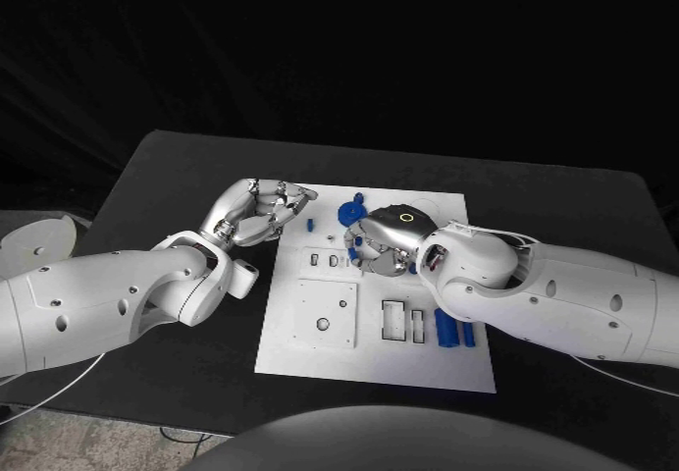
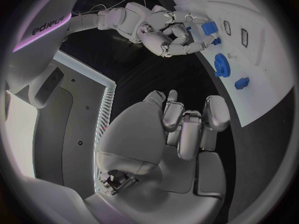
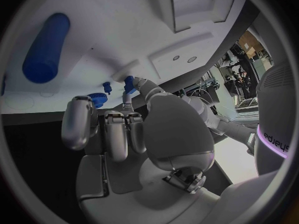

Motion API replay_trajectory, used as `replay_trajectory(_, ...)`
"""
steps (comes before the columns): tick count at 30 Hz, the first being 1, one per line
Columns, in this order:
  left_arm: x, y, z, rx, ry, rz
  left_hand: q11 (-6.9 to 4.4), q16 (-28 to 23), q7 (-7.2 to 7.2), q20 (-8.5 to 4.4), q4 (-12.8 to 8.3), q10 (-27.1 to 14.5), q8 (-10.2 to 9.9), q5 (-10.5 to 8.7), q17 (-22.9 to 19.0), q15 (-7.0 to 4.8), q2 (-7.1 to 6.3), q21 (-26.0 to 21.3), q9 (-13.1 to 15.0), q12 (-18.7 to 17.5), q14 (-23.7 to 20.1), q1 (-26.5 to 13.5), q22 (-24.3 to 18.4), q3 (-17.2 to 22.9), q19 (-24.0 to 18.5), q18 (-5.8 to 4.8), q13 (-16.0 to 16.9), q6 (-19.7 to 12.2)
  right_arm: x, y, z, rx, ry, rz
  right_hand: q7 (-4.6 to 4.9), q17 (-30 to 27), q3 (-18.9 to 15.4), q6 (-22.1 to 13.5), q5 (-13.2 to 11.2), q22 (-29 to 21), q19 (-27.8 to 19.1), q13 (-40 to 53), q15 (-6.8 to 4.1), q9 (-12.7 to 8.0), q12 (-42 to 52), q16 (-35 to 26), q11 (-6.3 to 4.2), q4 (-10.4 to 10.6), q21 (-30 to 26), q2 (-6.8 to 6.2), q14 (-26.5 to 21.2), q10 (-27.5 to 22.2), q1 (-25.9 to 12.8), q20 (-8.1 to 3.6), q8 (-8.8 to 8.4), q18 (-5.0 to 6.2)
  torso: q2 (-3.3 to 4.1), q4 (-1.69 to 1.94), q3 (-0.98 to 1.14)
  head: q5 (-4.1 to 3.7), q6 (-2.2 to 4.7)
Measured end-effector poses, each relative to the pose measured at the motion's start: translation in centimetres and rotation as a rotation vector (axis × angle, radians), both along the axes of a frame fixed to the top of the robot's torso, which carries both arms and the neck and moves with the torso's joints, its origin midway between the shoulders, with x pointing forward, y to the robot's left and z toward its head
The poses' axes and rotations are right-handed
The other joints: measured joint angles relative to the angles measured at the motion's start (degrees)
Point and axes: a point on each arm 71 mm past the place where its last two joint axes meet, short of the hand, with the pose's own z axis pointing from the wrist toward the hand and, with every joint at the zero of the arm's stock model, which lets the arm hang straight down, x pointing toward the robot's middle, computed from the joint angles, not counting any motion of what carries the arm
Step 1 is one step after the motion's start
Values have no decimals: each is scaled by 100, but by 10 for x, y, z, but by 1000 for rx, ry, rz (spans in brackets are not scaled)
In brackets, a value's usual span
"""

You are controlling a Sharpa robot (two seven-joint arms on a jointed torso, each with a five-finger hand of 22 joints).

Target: Assemble the parts on the task board

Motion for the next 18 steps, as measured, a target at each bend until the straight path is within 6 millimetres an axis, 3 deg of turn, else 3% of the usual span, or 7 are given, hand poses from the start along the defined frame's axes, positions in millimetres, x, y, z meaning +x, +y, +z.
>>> replay_trajectory(11, 1, 0, -1, -1, 3, 0, -22, -22, 0, 0, -2, -20, 1, 0, -1, 11, 0, 0, -6, 0, -33, 0, -16, 34, 0, 0, 0, 0, -1, 1, -2, -19, 13, -1, -3, 0, 39, -137, -186, 5, -17, 0, 0, -42, 0, 0, 0, -39, -22, -24, 0, 0, 25, -17, -101, 0, -2, -2, 1, -8, 0)
replay_trajectory(18, 2, 1, -1, -5, 7, 4, -55, -22, 0, 20, -2, -48, -25, 0, -1, 10, 0, -29, -12, 2, -93, 0, -48, 34, -62, -1, 0, 0, 0, 1, -3, -23, 15, -1, -14, -1, 39, -467, -604, 4, -17, -1, 0, -187, 0, -23, 0, -39, -22, -92, 0, 0, -44, -17, -410, 0, -3, 0, 2, -10, 0)
